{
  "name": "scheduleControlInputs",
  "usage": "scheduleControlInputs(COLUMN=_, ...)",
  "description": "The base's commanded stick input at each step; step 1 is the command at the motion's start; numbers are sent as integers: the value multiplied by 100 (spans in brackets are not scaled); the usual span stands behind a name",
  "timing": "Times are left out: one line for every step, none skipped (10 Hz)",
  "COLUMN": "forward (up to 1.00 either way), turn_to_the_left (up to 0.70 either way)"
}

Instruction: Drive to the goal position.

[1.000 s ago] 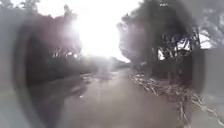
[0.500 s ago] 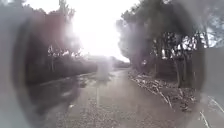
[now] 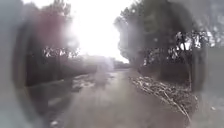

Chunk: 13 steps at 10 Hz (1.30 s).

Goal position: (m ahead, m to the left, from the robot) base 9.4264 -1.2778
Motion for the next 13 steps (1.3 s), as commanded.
scheduleControlInputs(forward=100, turn_to_the_left=0)
scheduleControlInputs(forward=100, turn_to_the_left=0)
scheduleControlInputs(forward=100, turn_to_the_left=0)
scheduleControlInputs(forward=100, turn_to_the_left=0)
scheduleControlInputs(forward=100, turn_to_the_left=0)
scheduleControlInputs(forward=100, turn_to_the_left=0)
scheduleControlInputs(forward=100, turn_to_the_left=0)
scheduleControlInputs(forward=100, turn_to_the_left=0)
scheduleControlInputs(forward=100, turn_to_the_left=0)
scheduleControlInputs(forward=100, turn_to_the_left=0)
scheduleControlInputs(forward=100, turn_to_the_left=0)
scheduleControlInputs(forward=100, turn_to_the_left=0)
scheduleControlInputs(forward=100, turn_to_the_left=0)
